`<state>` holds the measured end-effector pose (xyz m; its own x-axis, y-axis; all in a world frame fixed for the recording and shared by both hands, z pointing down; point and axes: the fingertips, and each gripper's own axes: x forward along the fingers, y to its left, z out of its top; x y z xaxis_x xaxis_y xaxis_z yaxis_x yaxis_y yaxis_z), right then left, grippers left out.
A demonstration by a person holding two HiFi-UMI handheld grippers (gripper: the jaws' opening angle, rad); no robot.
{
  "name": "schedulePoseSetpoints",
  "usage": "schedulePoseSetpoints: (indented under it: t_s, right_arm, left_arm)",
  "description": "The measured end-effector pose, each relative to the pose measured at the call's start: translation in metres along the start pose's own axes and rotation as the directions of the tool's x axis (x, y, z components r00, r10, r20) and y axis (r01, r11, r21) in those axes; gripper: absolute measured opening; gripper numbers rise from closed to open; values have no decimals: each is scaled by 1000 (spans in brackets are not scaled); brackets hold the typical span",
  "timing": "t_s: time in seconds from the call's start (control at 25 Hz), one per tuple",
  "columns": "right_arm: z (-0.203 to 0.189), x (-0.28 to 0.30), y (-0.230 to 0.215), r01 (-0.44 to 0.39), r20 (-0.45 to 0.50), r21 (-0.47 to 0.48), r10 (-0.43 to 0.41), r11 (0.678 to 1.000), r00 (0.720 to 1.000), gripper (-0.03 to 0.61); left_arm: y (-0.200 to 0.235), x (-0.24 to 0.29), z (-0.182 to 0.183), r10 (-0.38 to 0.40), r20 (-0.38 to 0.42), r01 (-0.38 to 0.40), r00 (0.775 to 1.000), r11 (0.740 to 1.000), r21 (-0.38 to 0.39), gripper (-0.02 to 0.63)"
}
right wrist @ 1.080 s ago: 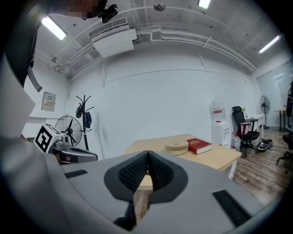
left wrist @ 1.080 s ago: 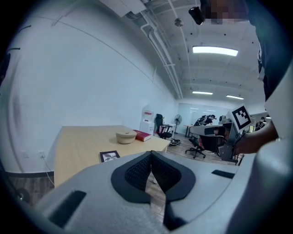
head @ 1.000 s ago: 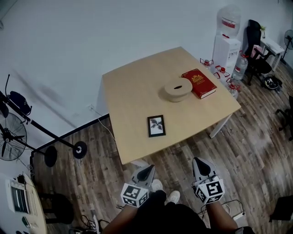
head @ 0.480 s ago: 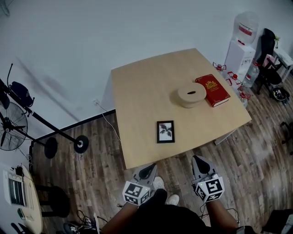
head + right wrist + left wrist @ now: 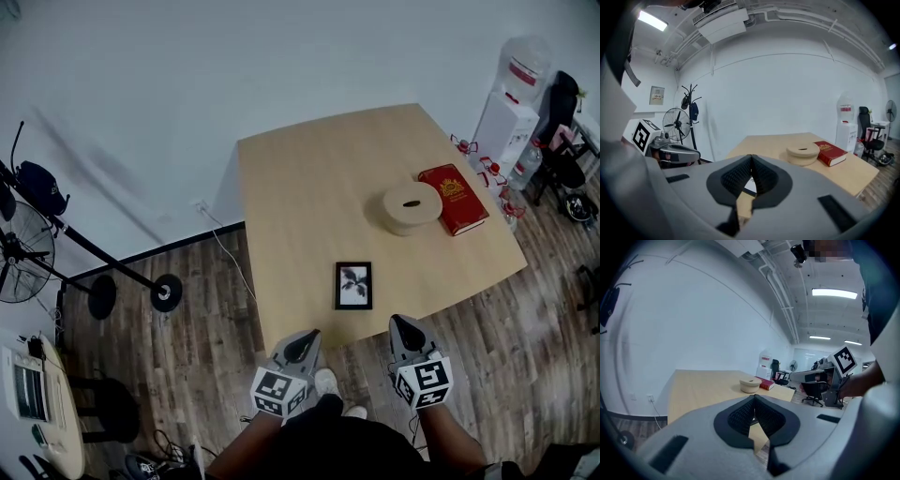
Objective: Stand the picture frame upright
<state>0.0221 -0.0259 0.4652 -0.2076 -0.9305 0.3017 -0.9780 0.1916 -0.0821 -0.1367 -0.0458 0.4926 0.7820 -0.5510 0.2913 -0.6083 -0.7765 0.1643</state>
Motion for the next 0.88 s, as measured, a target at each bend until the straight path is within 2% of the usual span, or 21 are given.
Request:
schedulePoseSetpoints:
  t_s: [0.2,0.48,0.68,0.88]
  right_arm:
    - [4,28,5,8,-34,-61,-10,998,999,9]
    - [8,57,8,36,-59,-61,-40,998,997,9]
    - [8,75,4,37,-75,-63,-42,997,996,9]
    - [-9,100,-6,3,-138,-42,-8,999,990,9]
  left_arm:
    - [30,7,5,3,14,-3,1000,1000,-7,0]
    - [64,12,18,7,34,-6,999,1000,-4,0]
    - [75,16,19,20,24,-20,1000,1000,-3,0]
    - [80,22,7,60,-18,-60,998,998,-23,0]
